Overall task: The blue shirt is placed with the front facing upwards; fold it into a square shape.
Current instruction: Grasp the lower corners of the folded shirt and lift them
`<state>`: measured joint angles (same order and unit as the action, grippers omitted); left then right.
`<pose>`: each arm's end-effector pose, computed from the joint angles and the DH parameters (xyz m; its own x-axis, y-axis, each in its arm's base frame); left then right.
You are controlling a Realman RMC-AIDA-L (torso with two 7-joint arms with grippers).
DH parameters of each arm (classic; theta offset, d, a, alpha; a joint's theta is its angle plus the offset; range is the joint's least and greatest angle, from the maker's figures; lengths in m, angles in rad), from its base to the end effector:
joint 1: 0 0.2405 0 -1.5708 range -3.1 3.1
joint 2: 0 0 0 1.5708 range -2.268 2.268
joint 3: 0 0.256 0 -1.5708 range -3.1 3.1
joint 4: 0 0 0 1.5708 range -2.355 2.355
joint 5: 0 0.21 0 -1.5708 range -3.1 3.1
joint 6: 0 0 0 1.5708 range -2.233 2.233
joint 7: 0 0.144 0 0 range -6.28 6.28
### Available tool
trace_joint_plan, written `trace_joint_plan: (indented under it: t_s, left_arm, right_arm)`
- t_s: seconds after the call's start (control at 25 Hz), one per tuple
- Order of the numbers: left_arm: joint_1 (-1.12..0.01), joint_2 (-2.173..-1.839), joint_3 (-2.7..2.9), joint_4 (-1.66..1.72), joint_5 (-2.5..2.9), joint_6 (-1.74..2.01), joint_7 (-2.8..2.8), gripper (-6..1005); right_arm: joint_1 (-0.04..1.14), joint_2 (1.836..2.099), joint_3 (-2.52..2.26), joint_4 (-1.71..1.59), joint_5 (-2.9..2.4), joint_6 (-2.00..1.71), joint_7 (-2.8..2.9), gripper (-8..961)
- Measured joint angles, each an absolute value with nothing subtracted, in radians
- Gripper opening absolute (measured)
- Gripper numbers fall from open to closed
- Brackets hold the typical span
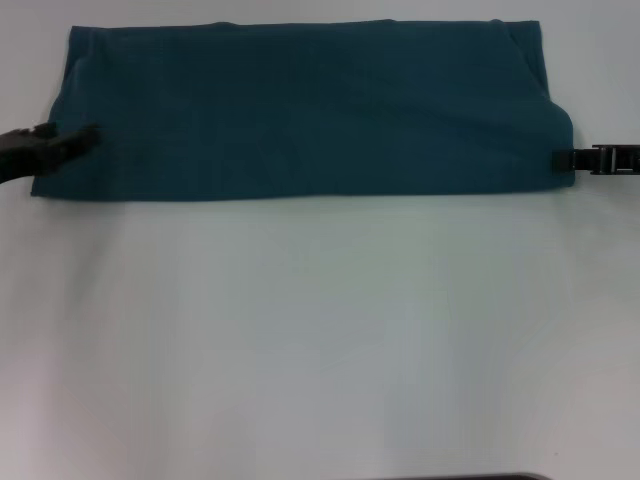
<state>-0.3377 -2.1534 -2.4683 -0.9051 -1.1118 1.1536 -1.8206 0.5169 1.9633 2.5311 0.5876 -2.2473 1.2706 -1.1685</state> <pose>-0.3345 0.3309 0.0360 0.5059 0.5938 0.6257 0.8625 -0.3615 -0.3543 0.3482 0.3441 0.0388 0.4004 -0.8005 -0.4459 -0.9160 -0.3370 -0.2177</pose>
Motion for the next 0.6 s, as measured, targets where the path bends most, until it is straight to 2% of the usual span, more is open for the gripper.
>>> trace_joint_plan:
  t_s: [0.6]
  left_arm:
    - [-0.288,-2.129,-2.469,-0.887,-1.096,1.128,-1.818,690]
  right_arm:
    - [0.517,1.965,2.531,0.588,-2.241,1.268,-1.169,10]
